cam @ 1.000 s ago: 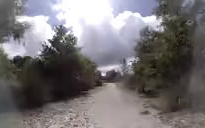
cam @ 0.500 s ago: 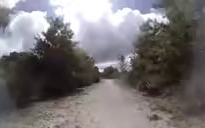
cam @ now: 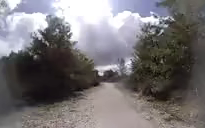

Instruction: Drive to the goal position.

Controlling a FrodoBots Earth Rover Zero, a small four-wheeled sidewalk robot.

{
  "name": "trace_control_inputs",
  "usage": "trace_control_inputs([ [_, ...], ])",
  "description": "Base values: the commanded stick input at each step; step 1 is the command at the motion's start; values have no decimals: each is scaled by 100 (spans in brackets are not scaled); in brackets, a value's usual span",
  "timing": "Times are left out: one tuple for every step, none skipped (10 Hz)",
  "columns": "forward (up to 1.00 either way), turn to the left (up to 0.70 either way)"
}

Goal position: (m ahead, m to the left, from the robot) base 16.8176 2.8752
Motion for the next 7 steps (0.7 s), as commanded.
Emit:
trace_control_inputs([
  [70, 0],
  [70, 0],
  [70, 0],
  [70, 0],
  [70, 0],
  [70, 0],
  [70, 0],
])
